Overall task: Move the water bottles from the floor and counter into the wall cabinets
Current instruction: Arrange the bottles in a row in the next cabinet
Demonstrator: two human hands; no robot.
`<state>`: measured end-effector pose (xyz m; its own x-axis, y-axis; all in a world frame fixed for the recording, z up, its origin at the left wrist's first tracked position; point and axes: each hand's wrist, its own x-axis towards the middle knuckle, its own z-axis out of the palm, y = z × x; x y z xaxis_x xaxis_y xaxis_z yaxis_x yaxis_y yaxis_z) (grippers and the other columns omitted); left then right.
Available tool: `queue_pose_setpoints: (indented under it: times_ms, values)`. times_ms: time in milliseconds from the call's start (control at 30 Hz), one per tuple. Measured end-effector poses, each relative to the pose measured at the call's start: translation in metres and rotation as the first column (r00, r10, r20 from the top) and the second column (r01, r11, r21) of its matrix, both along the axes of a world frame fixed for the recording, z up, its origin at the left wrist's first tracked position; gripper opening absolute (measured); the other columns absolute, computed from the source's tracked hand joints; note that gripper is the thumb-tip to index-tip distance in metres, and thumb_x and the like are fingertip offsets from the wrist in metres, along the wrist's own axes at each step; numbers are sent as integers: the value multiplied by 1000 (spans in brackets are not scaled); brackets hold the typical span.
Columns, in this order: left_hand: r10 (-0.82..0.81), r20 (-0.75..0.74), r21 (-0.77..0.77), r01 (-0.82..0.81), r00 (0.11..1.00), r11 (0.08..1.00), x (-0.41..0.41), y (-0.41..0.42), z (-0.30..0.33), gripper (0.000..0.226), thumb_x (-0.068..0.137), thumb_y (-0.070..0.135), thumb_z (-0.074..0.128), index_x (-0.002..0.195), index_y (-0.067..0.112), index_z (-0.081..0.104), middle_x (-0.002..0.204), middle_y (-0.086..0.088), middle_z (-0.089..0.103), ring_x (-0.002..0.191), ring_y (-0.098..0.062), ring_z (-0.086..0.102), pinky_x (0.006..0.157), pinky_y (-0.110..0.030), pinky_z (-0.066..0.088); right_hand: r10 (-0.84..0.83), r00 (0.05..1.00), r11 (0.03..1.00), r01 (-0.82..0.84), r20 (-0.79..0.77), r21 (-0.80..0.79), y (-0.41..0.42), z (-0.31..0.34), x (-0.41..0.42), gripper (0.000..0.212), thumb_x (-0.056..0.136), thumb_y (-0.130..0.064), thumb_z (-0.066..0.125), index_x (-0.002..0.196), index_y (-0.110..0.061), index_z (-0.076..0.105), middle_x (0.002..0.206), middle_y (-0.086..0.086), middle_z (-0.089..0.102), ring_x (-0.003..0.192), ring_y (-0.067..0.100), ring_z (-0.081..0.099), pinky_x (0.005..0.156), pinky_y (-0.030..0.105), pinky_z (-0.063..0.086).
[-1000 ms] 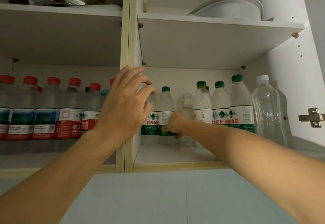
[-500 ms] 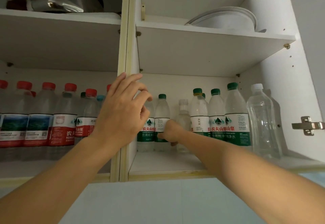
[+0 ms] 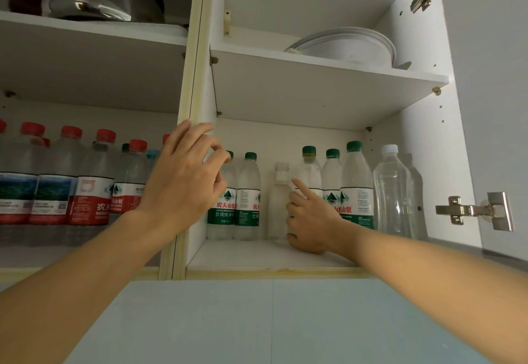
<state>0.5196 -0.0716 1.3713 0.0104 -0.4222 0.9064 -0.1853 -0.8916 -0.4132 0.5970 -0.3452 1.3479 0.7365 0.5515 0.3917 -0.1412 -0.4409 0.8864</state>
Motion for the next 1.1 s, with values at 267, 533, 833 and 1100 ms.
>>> queue_pose_setpoints:
  times_ms: [267,533,833,1100]
  values:
    - [5,26,-1,-5,1000,1000,1,0,-1,36,89,22,45,106,4,72,111,-15,66,132,-37,47,121,-53,23,31,999,993,-35,-40,-113,-40,2,-15,67,103,-55,16,118,-18,71,121,9,63,140,39,33,119,64,-7]
    - [2,47,10,-2,999,1000,2,-1,0,35,89,22,47,105,4,72,110,-15,66,132,-38,48,121,-54,23,-21,998,985,11,-56,-170,-53,3,-23,62,105,-56,16,125,-22,64,131,9,60,137,39,37,119,64,-3]
    - [-13,80,14,12,997,1000,6,0,0,35,89,22,46,105,5,73,109,-15,67,131,-37,48,121,-53,23,-33,997,991,23,-76,-132,-82,3,-25,61,104,-58,17,132,-24,60,142,12,52,145,38,28,119,64,-5]
    - [-34,84,19,32,996,999,8,1,1,36,89,22,46,104,5,73,109,-14,66,131,-37,48,121,-54,23,-97,990,994,91,-102,-55,-111,3,-20,64,102,-60,11,133,-27,57,140,8,53,146,40,22,114,63,-22]
